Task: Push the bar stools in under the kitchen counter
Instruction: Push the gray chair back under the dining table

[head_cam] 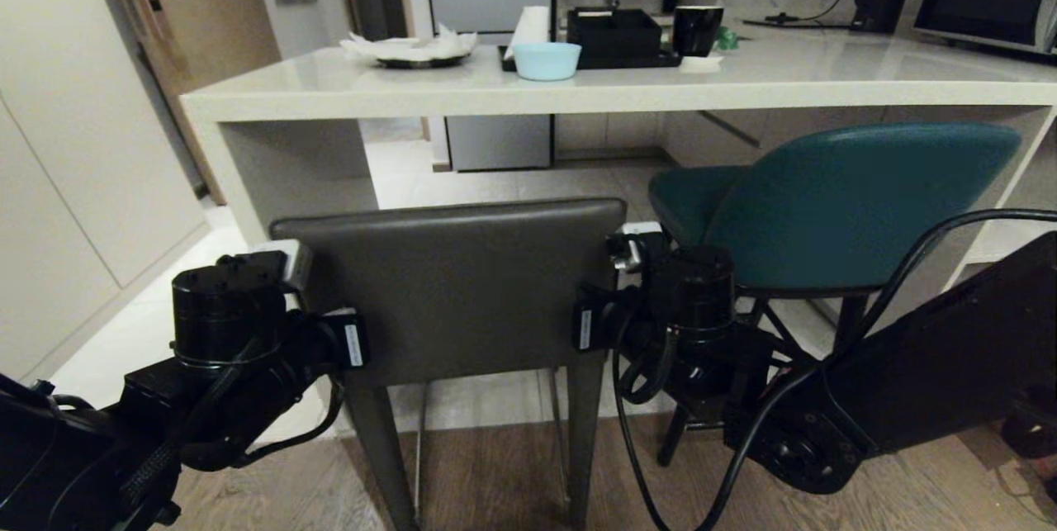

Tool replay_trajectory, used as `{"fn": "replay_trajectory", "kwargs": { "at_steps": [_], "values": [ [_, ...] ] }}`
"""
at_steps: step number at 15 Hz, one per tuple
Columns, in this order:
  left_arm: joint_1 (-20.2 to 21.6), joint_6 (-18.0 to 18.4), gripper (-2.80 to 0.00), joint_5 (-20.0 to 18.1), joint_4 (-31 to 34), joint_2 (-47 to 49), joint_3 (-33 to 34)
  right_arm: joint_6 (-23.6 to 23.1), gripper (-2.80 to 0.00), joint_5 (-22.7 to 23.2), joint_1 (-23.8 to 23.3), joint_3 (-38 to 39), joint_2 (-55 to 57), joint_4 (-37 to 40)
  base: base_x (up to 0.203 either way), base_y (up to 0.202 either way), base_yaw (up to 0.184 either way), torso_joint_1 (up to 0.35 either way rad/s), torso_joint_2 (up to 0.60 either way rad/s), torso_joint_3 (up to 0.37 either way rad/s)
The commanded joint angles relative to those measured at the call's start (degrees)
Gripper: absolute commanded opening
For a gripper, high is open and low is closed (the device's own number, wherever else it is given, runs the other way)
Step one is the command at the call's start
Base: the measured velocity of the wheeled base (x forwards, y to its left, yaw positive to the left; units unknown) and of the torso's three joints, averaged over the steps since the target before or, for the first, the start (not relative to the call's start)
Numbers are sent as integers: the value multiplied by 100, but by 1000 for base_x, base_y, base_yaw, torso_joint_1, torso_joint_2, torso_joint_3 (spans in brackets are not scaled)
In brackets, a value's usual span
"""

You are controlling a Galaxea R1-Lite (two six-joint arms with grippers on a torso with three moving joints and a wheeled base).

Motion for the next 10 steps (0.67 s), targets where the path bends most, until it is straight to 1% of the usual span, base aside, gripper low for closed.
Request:
{"fn": "replay_trajectory", "kwargs": {
  "at_steps": [1, 10],
  "values": [
    [9, -2, -280, 7, -22, -6, 3, 5, -280, -12, 8, 25, -9, -26, 191, 0, 3, 2, 2, 2],
    [-21, 16, -280, 12, -22, 12, -29, 5, -280, -12, 43, 227, -132, -70, 189, 0, 1, 3, 0, 3]
  ]
}}
